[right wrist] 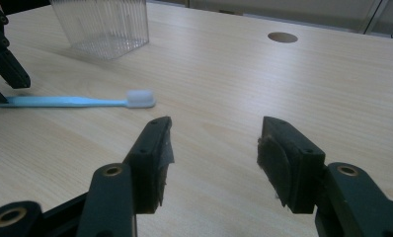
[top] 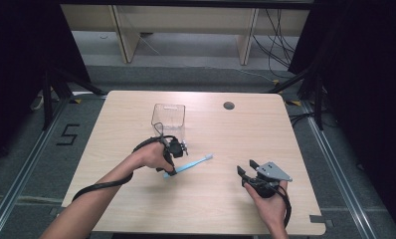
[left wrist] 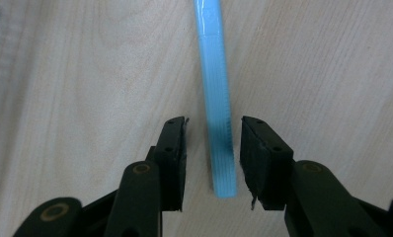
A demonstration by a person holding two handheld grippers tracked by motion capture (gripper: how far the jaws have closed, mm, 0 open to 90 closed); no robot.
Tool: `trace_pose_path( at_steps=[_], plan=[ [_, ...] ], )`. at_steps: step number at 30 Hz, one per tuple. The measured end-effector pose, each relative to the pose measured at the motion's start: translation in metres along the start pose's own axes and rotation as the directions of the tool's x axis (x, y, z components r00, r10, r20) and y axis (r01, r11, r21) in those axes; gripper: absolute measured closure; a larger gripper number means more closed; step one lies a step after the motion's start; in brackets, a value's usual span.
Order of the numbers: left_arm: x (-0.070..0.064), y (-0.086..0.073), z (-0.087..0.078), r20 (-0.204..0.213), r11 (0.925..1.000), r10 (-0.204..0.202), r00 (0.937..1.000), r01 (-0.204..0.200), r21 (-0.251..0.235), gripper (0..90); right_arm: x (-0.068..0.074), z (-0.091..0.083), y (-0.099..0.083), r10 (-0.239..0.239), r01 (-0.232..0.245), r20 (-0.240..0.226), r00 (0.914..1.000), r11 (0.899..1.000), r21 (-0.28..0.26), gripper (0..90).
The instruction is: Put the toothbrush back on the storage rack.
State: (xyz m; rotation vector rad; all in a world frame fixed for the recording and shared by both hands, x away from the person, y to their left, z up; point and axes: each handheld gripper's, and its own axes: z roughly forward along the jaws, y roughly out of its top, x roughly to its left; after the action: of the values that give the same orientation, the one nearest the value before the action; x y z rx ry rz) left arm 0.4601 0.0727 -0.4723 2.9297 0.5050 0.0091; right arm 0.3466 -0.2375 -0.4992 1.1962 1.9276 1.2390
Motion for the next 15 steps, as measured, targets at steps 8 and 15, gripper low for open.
trace_pose_path(
  at_steps=[8,15],
  plan=[
    [-0.0002,0.0043,0.0016,-0.007,0.9995,0.021,0.9998,-0.02,0.023,63.5,-0.0003,-0.0005,0.0008,-0.01,0.01,0.002,0.9999,1.0,-0.007,46.7],
    [-0.0014,0.0075,0.0038,-0.013,0.9988,0.031,0.9994,-0.03,0.038,66.3,-0.002,-0.0002,0.0006,-0.029,0.029,0.005,0.9996,1.0,-0.011,46.7]
  ],
)
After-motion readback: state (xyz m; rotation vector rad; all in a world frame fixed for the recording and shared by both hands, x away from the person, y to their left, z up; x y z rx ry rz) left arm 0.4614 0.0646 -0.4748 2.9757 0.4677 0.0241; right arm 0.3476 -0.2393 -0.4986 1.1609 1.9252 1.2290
